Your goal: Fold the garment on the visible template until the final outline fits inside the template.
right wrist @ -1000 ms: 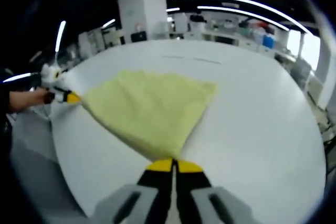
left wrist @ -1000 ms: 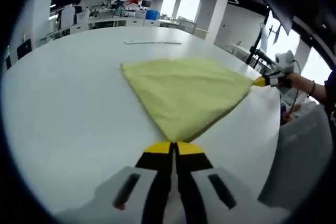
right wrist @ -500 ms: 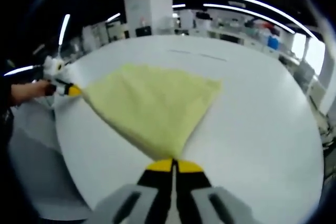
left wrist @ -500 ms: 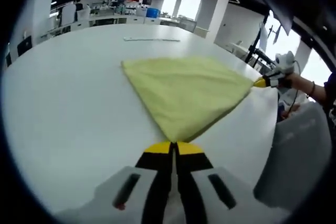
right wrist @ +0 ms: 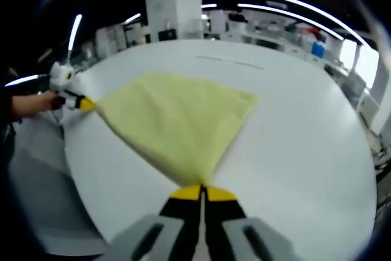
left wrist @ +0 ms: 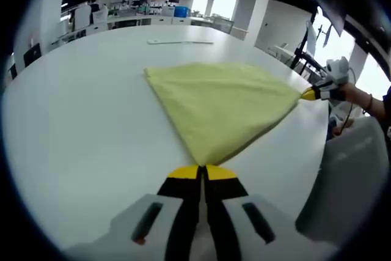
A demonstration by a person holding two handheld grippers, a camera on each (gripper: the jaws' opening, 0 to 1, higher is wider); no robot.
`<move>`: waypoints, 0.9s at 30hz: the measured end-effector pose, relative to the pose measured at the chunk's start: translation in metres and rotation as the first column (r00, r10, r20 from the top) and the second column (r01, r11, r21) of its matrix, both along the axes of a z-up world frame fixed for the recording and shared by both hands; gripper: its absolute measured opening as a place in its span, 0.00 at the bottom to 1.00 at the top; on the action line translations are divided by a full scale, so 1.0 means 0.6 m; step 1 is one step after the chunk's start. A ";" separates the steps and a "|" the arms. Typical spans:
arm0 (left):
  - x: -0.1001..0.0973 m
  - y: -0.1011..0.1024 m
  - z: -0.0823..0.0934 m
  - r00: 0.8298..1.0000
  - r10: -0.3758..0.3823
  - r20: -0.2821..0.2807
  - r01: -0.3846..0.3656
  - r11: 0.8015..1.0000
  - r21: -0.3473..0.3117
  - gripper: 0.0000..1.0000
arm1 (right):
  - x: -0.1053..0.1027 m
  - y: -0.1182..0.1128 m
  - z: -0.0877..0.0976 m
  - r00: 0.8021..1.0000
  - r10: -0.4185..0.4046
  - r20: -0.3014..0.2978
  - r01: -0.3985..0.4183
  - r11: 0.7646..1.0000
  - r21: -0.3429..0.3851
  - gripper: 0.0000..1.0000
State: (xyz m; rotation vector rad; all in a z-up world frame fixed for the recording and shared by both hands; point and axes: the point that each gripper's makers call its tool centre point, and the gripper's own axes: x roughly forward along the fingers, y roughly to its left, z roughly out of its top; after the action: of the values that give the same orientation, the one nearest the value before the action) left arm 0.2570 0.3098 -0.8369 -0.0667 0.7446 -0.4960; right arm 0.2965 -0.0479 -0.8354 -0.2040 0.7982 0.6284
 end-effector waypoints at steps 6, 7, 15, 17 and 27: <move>0.000 0.009 -0.003 1.000 0.013 -0.004 -0.013 1.000 0.011 0.00 | 0.000 0.002 -0.001 1.000 -0.021 -0.004 0.021 1.000 0.012 0.00; 0.000 0.008 -0.003 1.000 0.011 -0.003 -0.011 1.000 0.008 0.00 | 0.000 0.002 0.000 1.000 -0.028 -0.004 0.028 0.999 0.017 0.00; 0.001 0.004 0.001 1.000 0.020 -0.008 -0.020 1.000 -0.016 0.16 | 0.004 0.003 0.006 0.999 -0.049 -0.004 0.049 0.998 0.037 0.06; 0.002 0.004 0.003 1.000 0.019 -0.002 -0.019 1.000 -0.018 0.22 | 0.006 0.003 0.009 0.998 -0.055 0.001 0.055 0.998 0.044 0.12; 0.011 -0.004 0.036 0.998 0.025 0.059 -0.022 0.999 -0.049 0.50 | 0.012 0.015 0.039 0.998 -0.063 0.021 0.061 0.996 0.061 0.54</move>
State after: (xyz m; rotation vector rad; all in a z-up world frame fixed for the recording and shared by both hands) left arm 0.2638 0.3072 -0.8154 -0.1050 0.6732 -0.4915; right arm 0.3037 -0.0388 -0.8119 -0.1310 0.7596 0.5895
